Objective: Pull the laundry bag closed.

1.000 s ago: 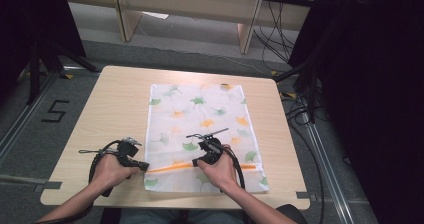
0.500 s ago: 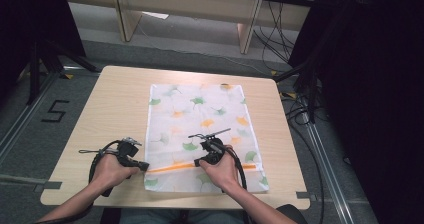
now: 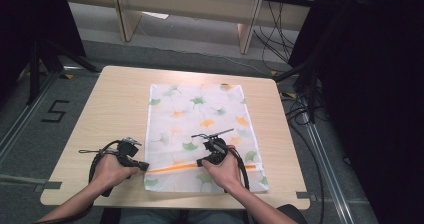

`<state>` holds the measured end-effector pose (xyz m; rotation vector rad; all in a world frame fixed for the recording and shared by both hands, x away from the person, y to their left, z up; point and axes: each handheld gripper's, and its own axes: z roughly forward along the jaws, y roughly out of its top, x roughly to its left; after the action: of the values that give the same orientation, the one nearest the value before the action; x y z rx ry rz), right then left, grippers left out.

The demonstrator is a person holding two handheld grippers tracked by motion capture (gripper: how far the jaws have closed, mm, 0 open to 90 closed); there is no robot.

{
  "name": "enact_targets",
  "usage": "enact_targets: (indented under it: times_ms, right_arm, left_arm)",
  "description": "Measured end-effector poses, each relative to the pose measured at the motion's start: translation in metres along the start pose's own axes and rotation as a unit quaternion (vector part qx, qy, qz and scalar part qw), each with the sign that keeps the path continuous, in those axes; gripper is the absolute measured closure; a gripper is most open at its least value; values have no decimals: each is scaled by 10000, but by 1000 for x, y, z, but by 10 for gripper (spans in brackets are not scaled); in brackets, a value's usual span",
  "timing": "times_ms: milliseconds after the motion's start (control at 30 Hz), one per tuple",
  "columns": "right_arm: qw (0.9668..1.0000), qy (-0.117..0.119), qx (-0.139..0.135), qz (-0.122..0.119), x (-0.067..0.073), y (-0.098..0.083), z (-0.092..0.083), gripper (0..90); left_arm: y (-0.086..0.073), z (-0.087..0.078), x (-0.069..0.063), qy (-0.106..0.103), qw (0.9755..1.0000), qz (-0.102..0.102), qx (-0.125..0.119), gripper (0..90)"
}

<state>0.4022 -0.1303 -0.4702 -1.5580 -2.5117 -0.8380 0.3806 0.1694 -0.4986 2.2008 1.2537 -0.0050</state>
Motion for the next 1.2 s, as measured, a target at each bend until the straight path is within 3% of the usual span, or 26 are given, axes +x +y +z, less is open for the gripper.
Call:
enact_targets:
  times_ms: [67,167,200,267,333,367,767,833,900,1000,1033,1200]
  right_arm:
    - [10000,46,15,82,1,0,0,900]
    - [10000,11,43,-45,-1,-1,0,900]
    - [10000,43,66,41,0,-1,0,900]
    - [9997,58,53,-249,-4,-1,0,900]
    - [10000,-44,51,-4,-1,-1,-1,900]
    - [9999,62,22,94,-1,-1,-1,900]
    - [10000,47,40,64,-11,-3,-6,900]
    - [9999,74,25,-123,-16,-4,-7,900]
    - [9999,92,36,81,-15,-5,-8,900]
    - [10000,83,17,1,-17,-5,-8,900]
    - [9999,53,11,105,-17,-5,-9,900]
    - [9999,-6,0,108,-19,-6,-11,900]
  left_arm:
    - [0,0,0,-13,10000,-7,-20,900]
    - [0,0,0,-25,10000,-7,-23,900]
    - [0,0,0,-27,10000,-10,-23,900]
    - [0,0,0,-21,10000,-4,-24,900]
    - [0,0,0,-22,10000,1,-23,900]
    - [0,0,0,-23,10000,-3,-24,900]
    - [0,1,0,-14,10000,-66,-71,900]
    - [0,1,0,-7,10000,-64,-66,900]
    - [0,1,0,-3,10000,-62,-65,900]
    - [0,0,1,-30,10000,5,-11,900]
    - [0,0,0,-30,10000,-18,-28,900]
    - [0,0,0,-33,10000,-25,-31,900]
